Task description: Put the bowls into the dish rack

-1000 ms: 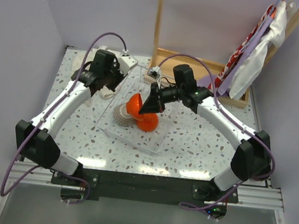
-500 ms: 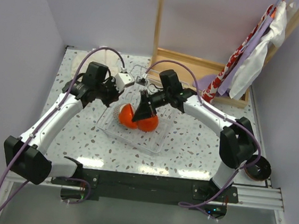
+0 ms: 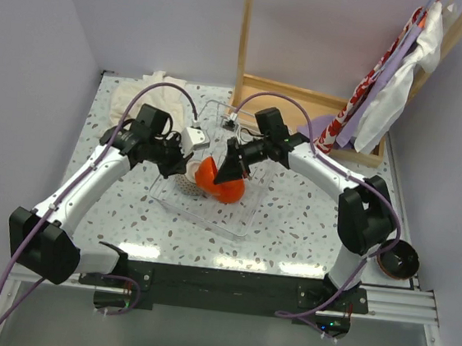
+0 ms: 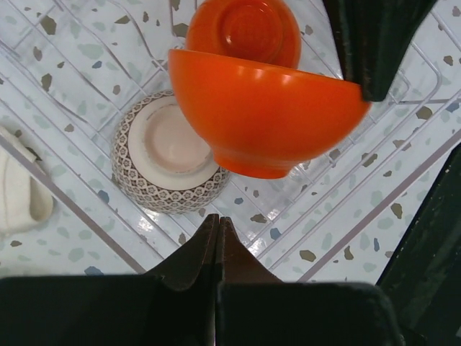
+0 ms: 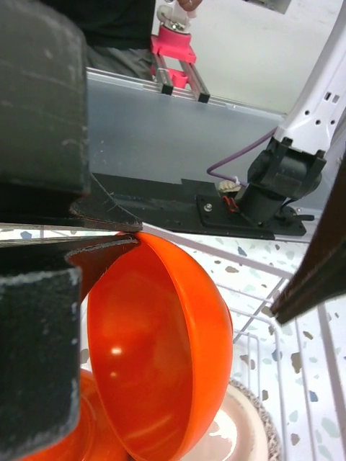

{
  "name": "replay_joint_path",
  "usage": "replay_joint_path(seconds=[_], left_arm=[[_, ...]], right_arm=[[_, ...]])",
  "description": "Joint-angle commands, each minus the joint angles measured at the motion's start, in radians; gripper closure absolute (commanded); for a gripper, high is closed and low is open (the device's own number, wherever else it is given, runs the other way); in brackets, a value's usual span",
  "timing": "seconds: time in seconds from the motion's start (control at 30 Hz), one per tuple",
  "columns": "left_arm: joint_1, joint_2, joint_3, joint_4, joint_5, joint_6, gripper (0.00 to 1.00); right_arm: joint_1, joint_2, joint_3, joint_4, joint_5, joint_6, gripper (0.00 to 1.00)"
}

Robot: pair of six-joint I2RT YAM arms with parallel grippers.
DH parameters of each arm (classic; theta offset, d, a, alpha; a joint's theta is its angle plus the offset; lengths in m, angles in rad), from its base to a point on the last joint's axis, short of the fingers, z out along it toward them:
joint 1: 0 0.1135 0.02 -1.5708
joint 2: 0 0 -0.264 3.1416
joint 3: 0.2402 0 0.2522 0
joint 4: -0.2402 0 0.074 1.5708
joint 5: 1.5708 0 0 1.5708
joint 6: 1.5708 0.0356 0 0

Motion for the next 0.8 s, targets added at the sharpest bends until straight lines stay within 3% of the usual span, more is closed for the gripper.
replay_joint_path(seconds=[0.0, 0.47, 0.77], left_arm=[[-0.010, -0.003, -0.022, -0.017, 0.066, 0.030, 1.00], [-0.052, 0.091, -0.042, 0.085, 0.057, -0.006, 1.00], [-0.060, 0.160, -0.019, 0.145, 0.061, -0.030, 1.00]], right_arm=[[-0.006, 0.030, 0.019, 0.006, -0.041, -0.039, 1.00], [-0.046, 0.071, 0.018, -0.009, -0.031, -0.082, 1.00], [-0.058, 0.101, 0.053, -0.118, -0.015, -0.170, 1.00]])
